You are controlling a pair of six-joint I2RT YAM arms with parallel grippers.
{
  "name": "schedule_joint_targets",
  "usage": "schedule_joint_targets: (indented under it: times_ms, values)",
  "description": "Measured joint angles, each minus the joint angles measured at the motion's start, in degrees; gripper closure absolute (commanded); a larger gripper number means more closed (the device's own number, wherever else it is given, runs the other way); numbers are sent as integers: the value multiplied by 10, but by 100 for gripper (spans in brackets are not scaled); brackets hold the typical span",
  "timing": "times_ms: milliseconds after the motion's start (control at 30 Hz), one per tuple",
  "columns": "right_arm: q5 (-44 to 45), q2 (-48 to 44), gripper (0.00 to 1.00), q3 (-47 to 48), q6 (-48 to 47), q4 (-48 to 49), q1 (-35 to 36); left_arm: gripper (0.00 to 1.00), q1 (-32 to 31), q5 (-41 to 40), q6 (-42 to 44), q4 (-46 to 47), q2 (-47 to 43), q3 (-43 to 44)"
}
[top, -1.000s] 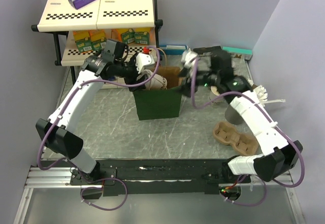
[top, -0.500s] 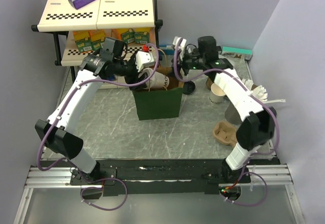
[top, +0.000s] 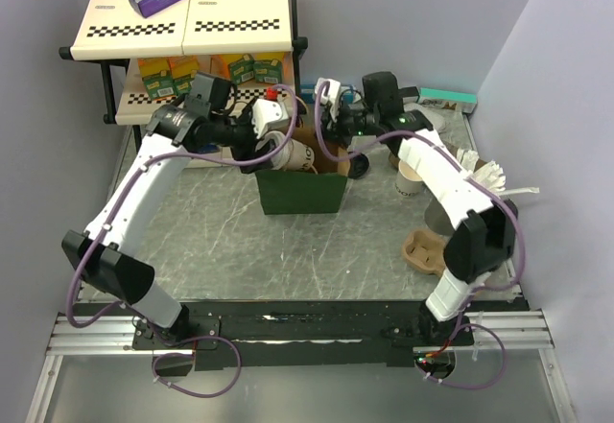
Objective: Pack the takeout coffee
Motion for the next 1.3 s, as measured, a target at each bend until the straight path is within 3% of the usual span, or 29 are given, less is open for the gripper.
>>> schedule_joint_targets:
  times_ms: [267, 367, 667, 833, 1067, 1300]
  values:
    - [105, -209, 100, -183, -54, 70, 96, 99, 22, 12, 0, 5, -94, -64]
    - [148, -243, 100, -212, -56, 90, 139, 99, 22, 26, 0, 3, -91, -58]
    - [249, -250, 100, -224, 6, 96, 183, 99, 17, 41, 5, 10, -57, -80]
    - [297, -250, 100, -227, 56, 97, 178, 99, -12, 35, 89, -2, -88, -139]
    - [303, -249, 100, -226, 66, 99, 169, 99, -110, -63, 232, -21, -171, -230]
    - [322, -254, 100, -234, 42, 124, 189, 99, -181, -211, 269, 15, -179, -238]
